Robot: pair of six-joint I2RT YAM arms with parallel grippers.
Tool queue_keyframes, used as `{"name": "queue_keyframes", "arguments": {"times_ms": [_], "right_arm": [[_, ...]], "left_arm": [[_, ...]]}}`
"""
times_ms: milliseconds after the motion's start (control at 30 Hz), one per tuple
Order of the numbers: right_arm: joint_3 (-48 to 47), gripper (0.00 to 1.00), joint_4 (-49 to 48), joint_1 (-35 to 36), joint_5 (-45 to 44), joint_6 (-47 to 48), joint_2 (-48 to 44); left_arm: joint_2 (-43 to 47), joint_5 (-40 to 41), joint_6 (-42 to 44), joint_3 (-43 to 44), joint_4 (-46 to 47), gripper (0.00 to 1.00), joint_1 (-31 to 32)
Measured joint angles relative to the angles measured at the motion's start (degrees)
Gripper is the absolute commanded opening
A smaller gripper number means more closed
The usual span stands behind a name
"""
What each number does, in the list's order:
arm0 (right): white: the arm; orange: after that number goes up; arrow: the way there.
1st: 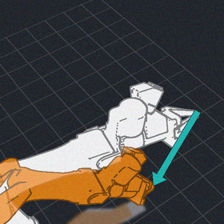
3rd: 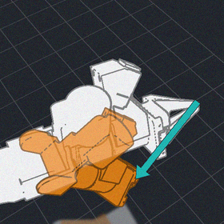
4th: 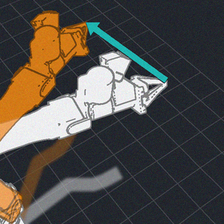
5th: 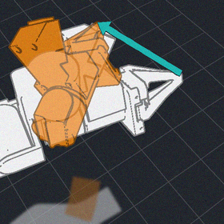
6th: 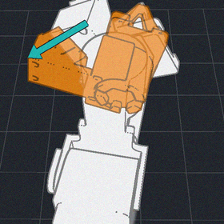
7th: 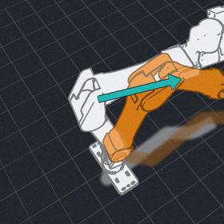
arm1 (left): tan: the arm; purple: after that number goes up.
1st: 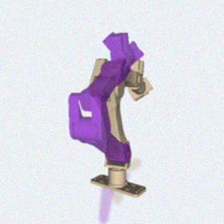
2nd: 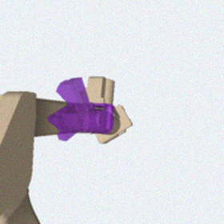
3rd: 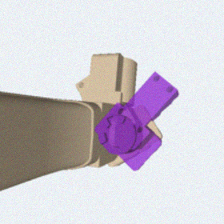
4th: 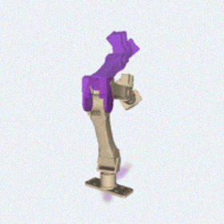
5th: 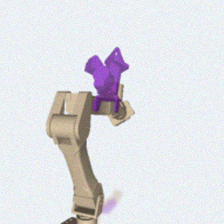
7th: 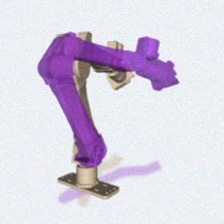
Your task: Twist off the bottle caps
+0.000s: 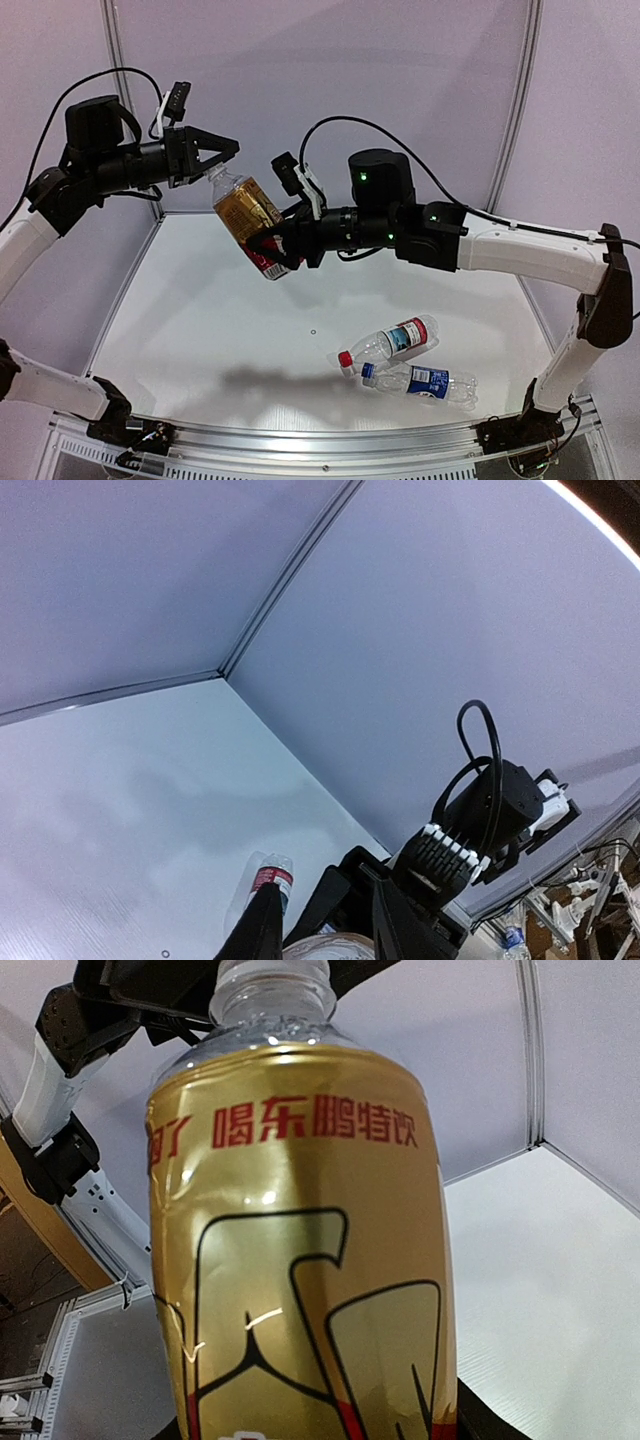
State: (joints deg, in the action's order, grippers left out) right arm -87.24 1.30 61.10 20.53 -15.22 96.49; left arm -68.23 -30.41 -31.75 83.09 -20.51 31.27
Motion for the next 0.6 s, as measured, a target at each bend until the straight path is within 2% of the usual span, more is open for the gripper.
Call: {"name": "queue_keyframes", "arguments": {"times_ms": [300, 433, 600], "right_arm": [[-3.6, 0.00, 4.6, 0.0, -5.4, 2.2, 2.0], [-6.9, 0.00, 7.0, 0.0, -9.6, 5.3, 3.8], [-7.8, 0.00, 7.5, 1.2, -14.7, 8.1, 4.8]], "left_arm": [[-3.0, 7.8, -4.6, 3.7, -6.4, 0.19, 0.6], [-5.0, 14.2, -8.8, 9.2, -14.3, 0.21, 0.7], [-7.3, 15.7, -15.0, 14.9, -24.9, 0.27, -1.1]]}}
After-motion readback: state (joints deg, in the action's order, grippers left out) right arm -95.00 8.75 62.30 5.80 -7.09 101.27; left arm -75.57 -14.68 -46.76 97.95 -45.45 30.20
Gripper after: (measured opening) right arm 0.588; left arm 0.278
